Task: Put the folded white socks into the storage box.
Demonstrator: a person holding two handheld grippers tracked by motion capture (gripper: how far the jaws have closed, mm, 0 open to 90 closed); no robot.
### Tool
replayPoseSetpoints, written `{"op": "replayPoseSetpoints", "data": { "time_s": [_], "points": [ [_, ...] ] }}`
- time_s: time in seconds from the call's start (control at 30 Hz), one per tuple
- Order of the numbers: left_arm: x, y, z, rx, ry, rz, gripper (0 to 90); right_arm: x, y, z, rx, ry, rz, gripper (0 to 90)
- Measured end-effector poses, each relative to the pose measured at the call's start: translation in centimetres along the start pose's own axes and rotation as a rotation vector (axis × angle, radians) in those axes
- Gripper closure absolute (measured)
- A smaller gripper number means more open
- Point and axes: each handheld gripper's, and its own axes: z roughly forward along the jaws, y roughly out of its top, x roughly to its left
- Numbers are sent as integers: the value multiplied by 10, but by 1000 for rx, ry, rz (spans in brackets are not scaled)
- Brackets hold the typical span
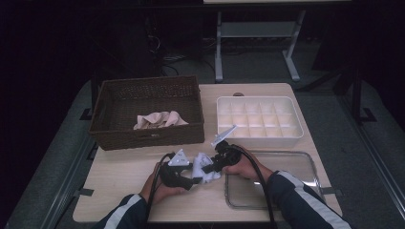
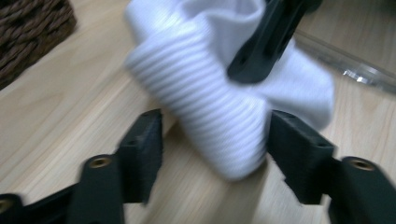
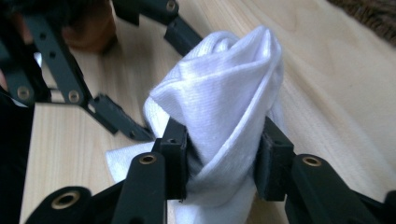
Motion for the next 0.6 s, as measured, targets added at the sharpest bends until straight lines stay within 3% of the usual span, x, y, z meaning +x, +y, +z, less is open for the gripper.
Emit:
{"op": "replayPoseSetpoints", "data": {
  "time_s": [0.1, 0.17, 0.3, 0.37, 0.43, 0.53, 0.6],
  "points": [
    [3, -5, -12, -12, -9, -25, 270, 5, 0, -4, -2, -33, -30, 623],
    [5, -9, -22, 6, 24, 0, 222, 7, 1, -7, 1, -60, -50, 625],
    [11, -23, -37, 19, 36, 21, 205, 11, 0, -13, 11, -114, -90, 627],
    [14, -29, -41, 41, 56, 47, 193, 12, 0, -14, 12, -131, -107, 627],
    [17, -33, -43, 52, 64, 45, 189, 14, 1, -17, 12, -152, -125, 628],
    [21, -38, -42, 53, 65, 44, 192, 17, 0, -21, 13, -181, -152, 628],
    [24, -41, -41, 28, 54, 37, 175, 18, 0, -24, 16, -191, -161, 628]
  ]
}}
